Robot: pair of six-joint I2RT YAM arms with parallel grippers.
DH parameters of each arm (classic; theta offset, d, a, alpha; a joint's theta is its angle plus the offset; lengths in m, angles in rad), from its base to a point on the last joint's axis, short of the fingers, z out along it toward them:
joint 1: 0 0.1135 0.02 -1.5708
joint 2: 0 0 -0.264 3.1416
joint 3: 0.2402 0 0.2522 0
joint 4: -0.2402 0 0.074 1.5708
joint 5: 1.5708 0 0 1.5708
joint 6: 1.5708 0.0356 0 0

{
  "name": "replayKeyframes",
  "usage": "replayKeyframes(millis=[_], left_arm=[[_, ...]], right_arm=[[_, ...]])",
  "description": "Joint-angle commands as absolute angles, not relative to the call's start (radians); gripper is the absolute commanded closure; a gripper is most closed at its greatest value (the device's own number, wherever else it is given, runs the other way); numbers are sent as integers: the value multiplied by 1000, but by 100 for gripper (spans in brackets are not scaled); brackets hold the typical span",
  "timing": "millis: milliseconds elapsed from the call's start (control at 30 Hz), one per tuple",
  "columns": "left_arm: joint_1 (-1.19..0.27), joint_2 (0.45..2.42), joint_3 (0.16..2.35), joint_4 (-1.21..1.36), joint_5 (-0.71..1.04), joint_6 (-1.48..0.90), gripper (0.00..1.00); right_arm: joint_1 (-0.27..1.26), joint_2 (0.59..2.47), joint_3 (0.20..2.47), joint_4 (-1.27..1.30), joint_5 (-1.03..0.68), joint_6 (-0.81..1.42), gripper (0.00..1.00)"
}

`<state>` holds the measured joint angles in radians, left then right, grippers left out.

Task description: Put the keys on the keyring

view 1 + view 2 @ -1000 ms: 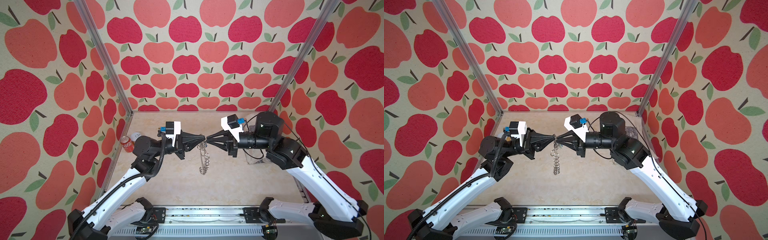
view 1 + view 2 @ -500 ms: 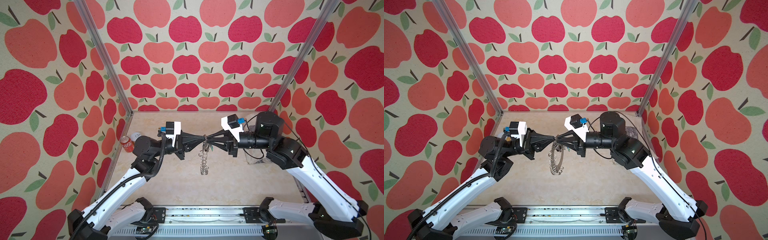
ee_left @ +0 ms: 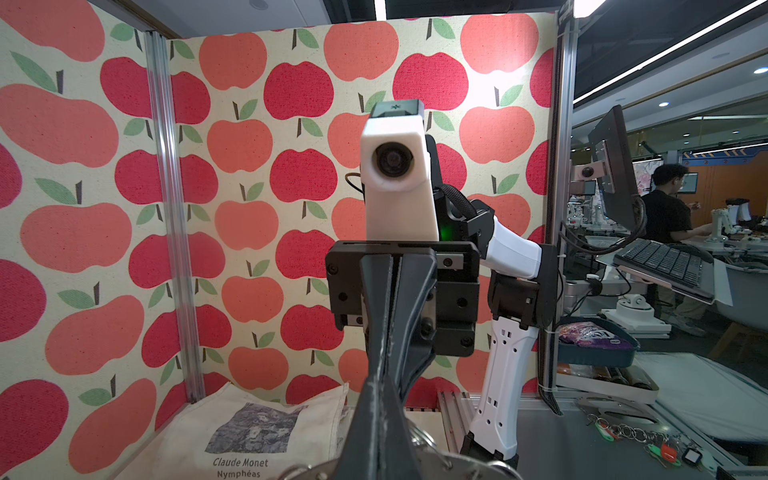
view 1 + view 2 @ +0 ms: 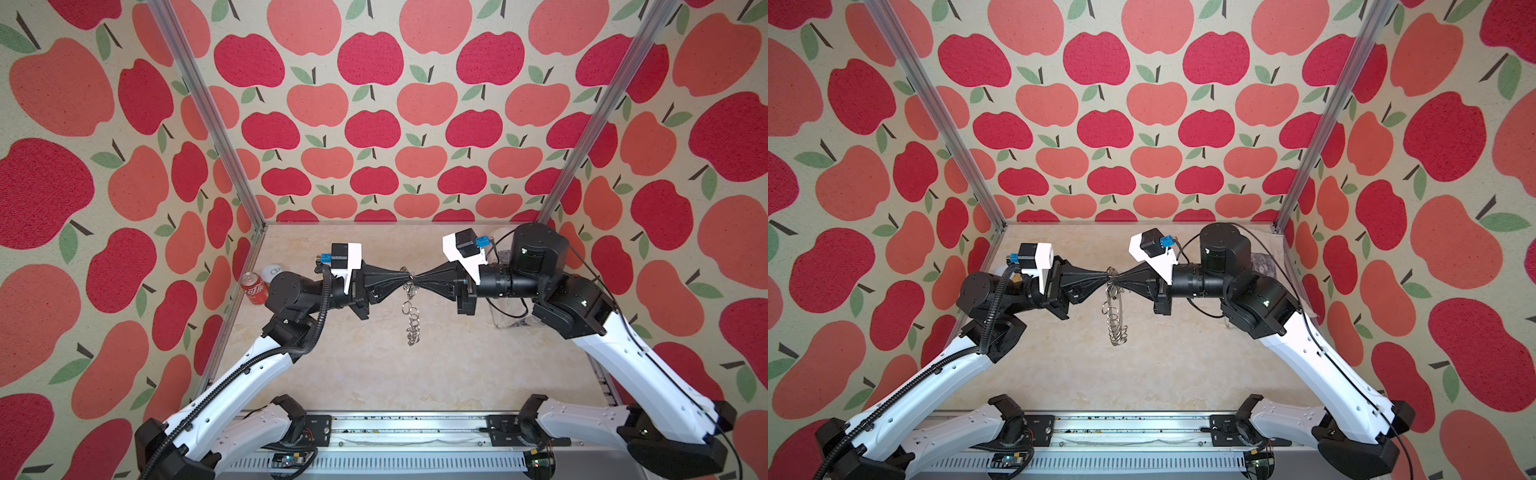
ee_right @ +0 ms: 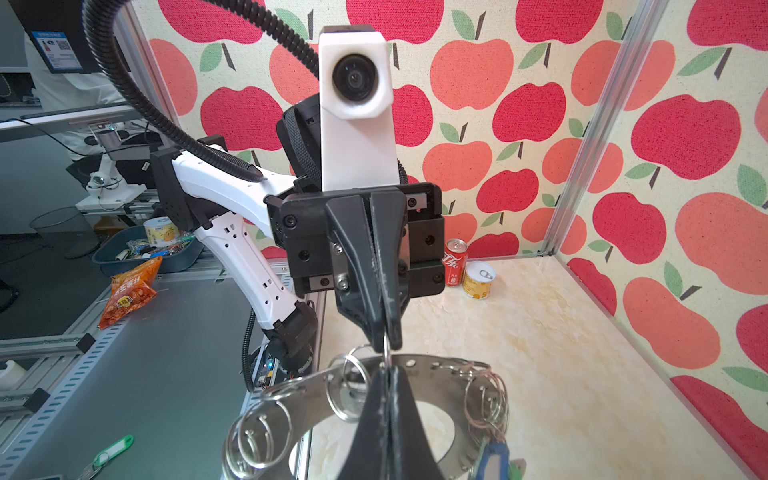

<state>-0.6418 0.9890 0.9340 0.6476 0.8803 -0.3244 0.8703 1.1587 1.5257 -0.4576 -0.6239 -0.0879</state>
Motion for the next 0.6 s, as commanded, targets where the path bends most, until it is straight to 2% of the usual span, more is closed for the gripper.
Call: replayKeyframes(millis=[0,300,500,567], left_arm=[[-652,973,961,652,888,-314,100],[-659,956,974,561,872,-285,100],[-659,950,984,496,859,-271,78],[-659,951,996,461,862,-264,75]], right_arm=[[880,1161,1535,-458,-636,-84,100],[894,1183,1599,-585,-584,-142,100],[894,1196,1659,-680,-553,-186,100],[894,1206,1682,-719,-545,-202,100]])
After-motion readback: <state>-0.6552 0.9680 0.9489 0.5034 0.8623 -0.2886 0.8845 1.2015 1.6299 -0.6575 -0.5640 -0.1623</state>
